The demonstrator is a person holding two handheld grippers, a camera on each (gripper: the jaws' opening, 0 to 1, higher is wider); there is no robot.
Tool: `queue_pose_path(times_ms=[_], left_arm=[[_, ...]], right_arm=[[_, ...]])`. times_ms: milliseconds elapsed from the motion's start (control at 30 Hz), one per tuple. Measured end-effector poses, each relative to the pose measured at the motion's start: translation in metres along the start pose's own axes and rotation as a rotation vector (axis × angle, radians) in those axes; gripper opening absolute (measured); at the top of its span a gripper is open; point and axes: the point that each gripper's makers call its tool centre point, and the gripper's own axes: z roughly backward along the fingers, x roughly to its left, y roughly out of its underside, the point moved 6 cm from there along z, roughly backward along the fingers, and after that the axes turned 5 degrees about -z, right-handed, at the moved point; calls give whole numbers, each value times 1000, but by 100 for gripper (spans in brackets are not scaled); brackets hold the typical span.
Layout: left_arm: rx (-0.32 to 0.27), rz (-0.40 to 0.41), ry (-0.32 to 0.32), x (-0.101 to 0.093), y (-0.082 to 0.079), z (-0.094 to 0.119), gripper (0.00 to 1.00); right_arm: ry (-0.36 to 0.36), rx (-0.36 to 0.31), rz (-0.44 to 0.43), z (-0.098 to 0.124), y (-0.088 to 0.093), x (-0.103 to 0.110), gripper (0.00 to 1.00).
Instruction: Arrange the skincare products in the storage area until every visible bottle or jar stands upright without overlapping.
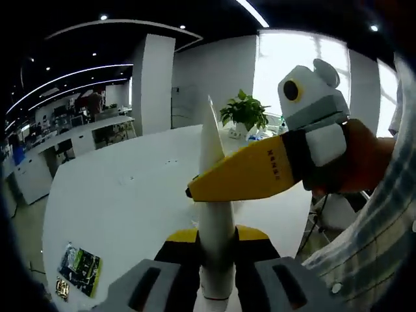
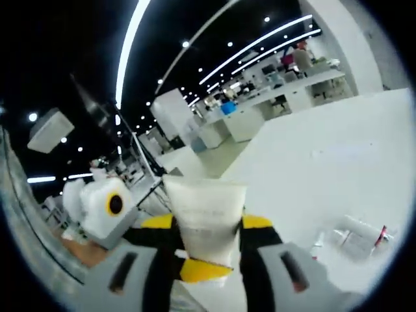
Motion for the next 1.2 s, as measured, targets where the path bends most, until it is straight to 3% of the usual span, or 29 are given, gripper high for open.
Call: queue_pose_path(times_ms=[133, 367, 633, 967, 1200], left_arm=[[9, -15, -24, 4, 7, 11, 18], [6, -24, -52, 18, 13, 21, 20], [-42, 19, -33, 37, 3, 27, 21], [-59, 34, -4, 59, 2, 28, 23], [-63, 54, 7, 78, 12, 34, 29]], right_arm=[[-23, 15, 3, -7, 5, 8, 34], [-35, 90, 112, -23, 5, 25, 33], [-34, 123, 131, -38, -12, 30, 33], [33, 144, 243, -53, -34, 28, 32], [107, 141, 247, -60, -42, 18, 33]])
